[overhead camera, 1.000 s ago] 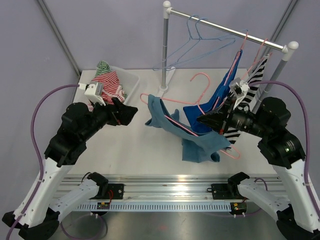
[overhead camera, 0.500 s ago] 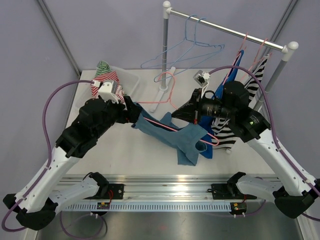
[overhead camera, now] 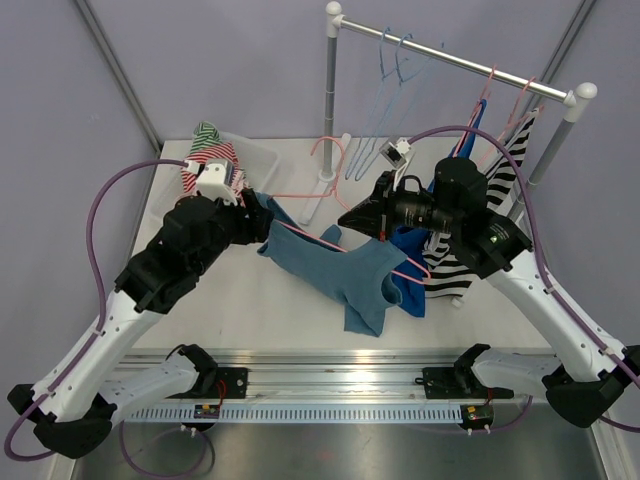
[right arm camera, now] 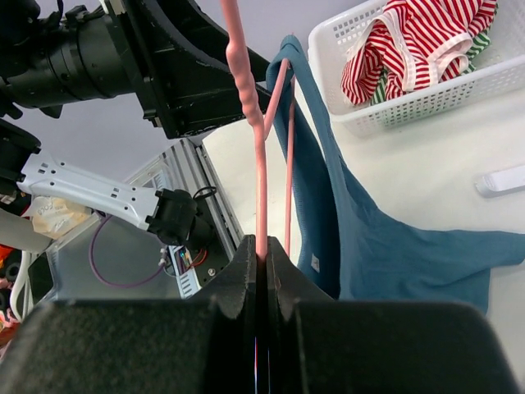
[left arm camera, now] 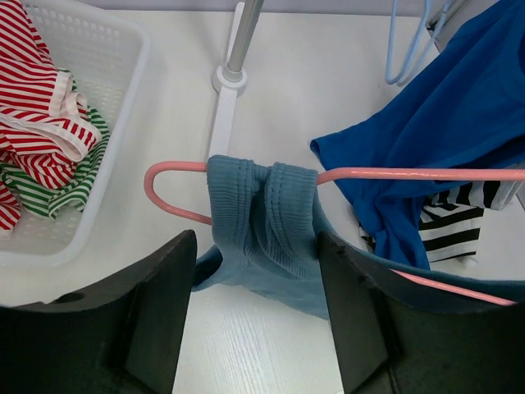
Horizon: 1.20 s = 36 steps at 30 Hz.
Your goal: Remove the tank top from the hanger
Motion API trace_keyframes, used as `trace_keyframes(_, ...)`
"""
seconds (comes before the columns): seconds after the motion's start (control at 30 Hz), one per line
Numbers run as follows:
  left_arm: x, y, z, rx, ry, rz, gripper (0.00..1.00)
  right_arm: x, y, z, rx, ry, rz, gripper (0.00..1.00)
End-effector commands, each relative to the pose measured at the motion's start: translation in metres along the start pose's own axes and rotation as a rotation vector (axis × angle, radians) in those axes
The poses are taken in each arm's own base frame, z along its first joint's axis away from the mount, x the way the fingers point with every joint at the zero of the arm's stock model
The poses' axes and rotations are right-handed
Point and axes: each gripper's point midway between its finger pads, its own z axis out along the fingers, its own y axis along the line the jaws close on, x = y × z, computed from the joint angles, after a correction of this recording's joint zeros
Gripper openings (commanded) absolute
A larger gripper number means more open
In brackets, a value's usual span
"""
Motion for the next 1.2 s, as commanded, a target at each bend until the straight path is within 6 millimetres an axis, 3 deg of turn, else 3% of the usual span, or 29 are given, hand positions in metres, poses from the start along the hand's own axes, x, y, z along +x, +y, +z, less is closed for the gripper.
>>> trace_keyframes(0.0, -0.012, 0.0, -0.001, -0.004, -0.045, 0.0, 0.63, -0.035, 0.015, -0.004, -0.028, -0.102, -0.082, 0.0)
trace_keyframes(0.07, -0.011, -0.002, 0.001, 0.001, -0.037, 0.005, 0.49, -0.036, 0.016, -0.004, -0.027, -0.105, -0.088, 0.0)
trace_keyframes(0.33, -0.004, -0.002, 0.011, -0.013, -0.01, 0.014, 0.33, -0.036, 0.017, -0.007, -0.03, -0.105, -0.103, 0.0)
trace_keyframes(0.47, -0.006, 0.007, 0.011, -0.065, -0.017, 0.017, 0.2, -0.025, 0.011, -0.005, -0.02, -0.075, -0.111, 0.0)
trace_keyframes(0.6, -0.007, 0.017, 0.011, -0.123, -0.014, 0.021, 0.0, -0.015, 0.007, -0.004, -0.013, -0.054, -0.11, 0.0)
trace_keyframes(0.73, -0.008, 0.03, 0.009, -0.202, -0.015, 0.024, 0.0, -0.01, 0.008, -0.004, -0.027, -0.04, -0.1, 0.0)
trace_keyframes(1.0, -0.017, 0.076, -0.019, -0.46, -0.046, 0.022, 0.0, 0.019, 0.014, -0.011, -0.081, 0.052, -0.115, 0.0)
trace_keyframes(1.17, -0.02, 0.088, -0.034, -0.523, -0.056, 0.014, 0.0, 0.035, 0.021, -0.023, -0.122, 0.069, -0.158, 0.0)
